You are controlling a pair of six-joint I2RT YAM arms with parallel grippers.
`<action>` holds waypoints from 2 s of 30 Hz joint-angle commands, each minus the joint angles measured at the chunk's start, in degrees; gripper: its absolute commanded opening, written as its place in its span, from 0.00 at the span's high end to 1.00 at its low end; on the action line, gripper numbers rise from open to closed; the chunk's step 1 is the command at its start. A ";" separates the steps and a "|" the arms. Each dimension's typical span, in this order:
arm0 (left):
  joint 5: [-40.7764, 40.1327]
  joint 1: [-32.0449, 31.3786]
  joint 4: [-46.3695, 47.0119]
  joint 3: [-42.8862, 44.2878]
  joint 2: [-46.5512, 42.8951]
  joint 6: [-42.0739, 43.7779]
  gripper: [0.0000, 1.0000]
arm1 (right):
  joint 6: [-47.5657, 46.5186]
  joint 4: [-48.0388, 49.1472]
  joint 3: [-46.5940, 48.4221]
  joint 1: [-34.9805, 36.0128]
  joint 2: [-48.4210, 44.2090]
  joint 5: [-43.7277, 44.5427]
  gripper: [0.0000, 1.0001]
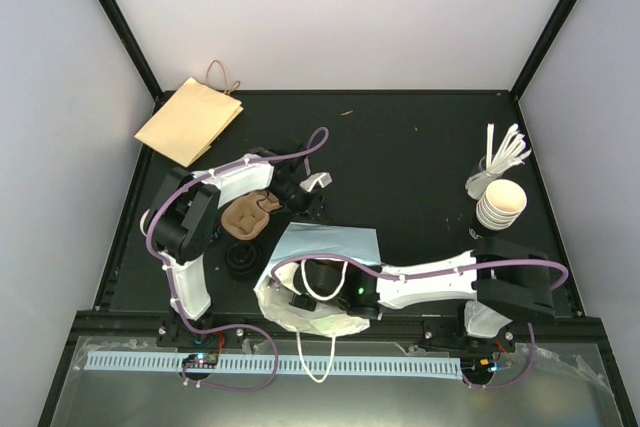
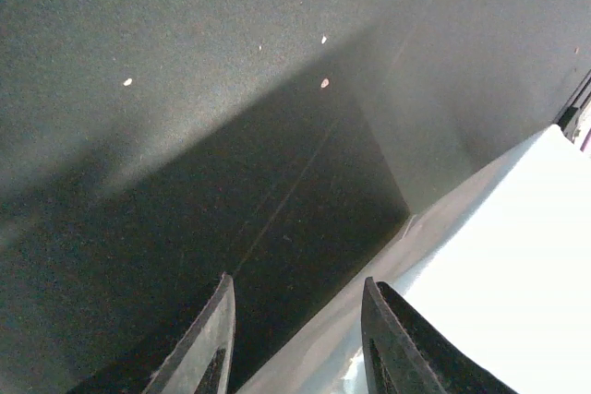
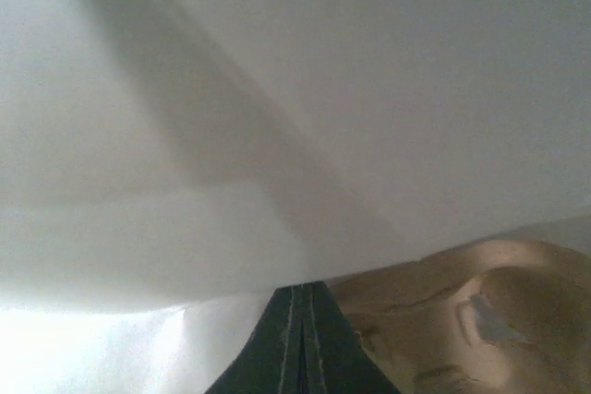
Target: Pack the takeout coffee
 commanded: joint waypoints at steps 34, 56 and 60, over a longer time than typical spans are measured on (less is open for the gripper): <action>0.44 -0.52 0.81 -3.20 -1.36 0.40 0.62 | -1.23 -14.54 7.70 -4.28 12.75 6.43 0.99; -0.29 -0.50 2.49 -4.42 -3.34 -0.74 0.62 | 0.54 -20.73 8.78 -4.43 11.64 12.62 0.99; -0.62 -0.50 3.05 -4.84 -3.90 -1.16 0.62 | 0.94 -21.60 8.90 -4.41 12.30 12.56 0.99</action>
